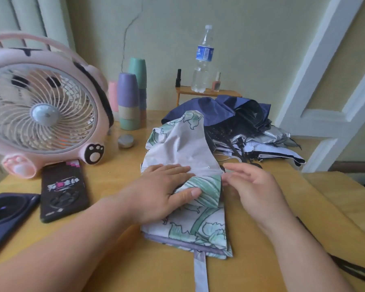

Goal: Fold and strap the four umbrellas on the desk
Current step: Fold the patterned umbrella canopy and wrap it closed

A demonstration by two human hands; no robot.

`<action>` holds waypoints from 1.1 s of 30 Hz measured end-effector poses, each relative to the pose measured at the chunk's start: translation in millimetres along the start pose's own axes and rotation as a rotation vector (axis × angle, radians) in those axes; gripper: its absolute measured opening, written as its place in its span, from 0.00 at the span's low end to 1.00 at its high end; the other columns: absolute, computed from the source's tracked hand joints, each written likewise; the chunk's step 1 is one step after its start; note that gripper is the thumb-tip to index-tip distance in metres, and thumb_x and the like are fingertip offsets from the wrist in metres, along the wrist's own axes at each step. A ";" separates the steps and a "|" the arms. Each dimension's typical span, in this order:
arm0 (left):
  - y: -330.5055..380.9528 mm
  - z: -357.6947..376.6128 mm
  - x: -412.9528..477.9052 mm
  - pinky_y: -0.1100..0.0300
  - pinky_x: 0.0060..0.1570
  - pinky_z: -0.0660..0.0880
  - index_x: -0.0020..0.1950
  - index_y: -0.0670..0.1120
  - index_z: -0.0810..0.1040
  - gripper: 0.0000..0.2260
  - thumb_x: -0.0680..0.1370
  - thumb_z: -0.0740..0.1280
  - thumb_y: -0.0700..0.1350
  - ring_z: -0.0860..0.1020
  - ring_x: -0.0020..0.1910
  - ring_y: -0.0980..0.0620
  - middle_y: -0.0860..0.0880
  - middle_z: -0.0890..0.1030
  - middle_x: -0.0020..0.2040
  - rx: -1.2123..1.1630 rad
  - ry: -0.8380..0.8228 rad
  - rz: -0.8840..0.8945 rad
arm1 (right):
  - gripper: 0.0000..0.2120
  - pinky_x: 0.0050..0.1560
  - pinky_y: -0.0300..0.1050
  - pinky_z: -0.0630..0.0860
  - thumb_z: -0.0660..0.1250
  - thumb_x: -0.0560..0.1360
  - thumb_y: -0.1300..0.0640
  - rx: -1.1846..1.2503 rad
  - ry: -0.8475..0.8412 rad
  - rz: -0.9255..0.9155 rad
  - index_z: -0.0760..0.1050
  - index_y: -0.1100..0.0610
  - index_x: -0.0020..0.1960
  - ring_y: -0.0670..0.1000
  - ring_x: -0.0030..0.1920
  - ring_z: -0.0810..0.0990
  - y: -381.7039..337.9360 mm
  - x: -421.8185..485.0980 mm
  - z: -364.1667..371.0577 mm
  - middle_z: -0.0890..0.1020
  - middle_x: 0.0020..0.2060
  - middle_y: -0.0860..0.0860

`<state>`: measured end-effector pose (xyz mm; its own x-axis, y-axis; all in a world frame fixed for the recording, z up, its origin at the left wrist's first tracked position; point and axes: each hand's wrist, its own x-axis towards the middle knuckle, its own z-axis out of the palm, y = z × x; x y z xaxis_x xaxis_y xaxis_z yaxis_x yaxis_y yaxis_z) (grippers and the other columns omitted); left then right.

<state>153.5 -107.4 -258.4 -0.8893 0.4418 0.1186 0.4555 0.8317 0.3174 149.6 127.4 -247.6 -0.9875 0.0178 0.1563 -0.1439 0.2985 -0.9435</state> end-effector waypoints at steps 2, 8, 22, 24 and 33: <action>0.0 -0.1 0.3 0.51 0.79 0.50 0.80 0.59 0.63 0.43 0.72 0.37 0.76 0.55 0.80 0.59 0.60 0.60 0.81 0.004 0.002 -0.011 | 0.08 0.42 0.41 0.78 0.69 0.78 0.62 0.071 0.081 -0.015 0.82 0.51 0.53 0.46 0.44 0.86 -2.5 -11.8 -1.8 0.88 0.42 0.49; 1.9 -2.7 -1.9 0.52 0.79 0.49 0.81 0.58 0.62 0.44 0.71 0.39 0.77 0.54 0.81 0.58 0.59 0.58 0.82 0.024 -0.015 -0.017 | 0.14 0.50 0.52 0.78 0.71 0.74 0.48 0.193 -0.092 -0.025 0.83 0.50 0.58 0.51 0.50 0.86 -6.0 -48.9 4.0 0.88 0.49 0.51; -5.0 -2.8 2.5 0.60 0.79 0.42 0.82 0.60 0.57 0.37 0.75 0.41 0.72 0.46 0.79 0.68 0.64 0.53 0.81 -0.116 -0.144 -0.082 | 0.22 0.50 0.42 0.77 0.71 0.76 0.66 -0.040 0.025 -0.355 0.79 0.40 0.59 0.53 0.41 0.82 18.9 -85.0 12.1 0.82 0.38 0.53; -6.0 -1.3 3.3 0.61 0.79 0.42 0.82 0.60 0.56 0.35 0.76 0.42 0.71 0.46 0.79 0.67 0.64 0.53 0.82 -0.072 -0.149 -0.075 | 0.21 0.42 0.35 0.74 0.70 0.76 0.71 -0.094 -0.005 -0.291 0.81 0.44 0.53 0.45 0.35 0.78 23.3 -83.4 10.6 0.79 0.34 0.49; -10.1 2.4 3.8 0.58 0.80 0.41 0.81 0.64 0.57 0.26 0.83 0.54 0.65 0.45 0.81 0.63 0.62 0.50 0.82 0.052 -0.127 -0.025 | 0.17 0.31 0.33 0.66 0.66 0.72 0.77 -0.076 -0.159 0.027 0.81 0.56 0.46 0.44 0.27 0.67 17.4 -79.1 9.1 0.72 0.27 0.53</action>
<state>145.5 -113.3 -263.5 -0.8894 0.4570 -0.0102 0.4377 0.8578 0.2695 224.6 122.6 -279.1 -0.9895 -0.1227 0.0770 -0.1178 0.3714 -0.9210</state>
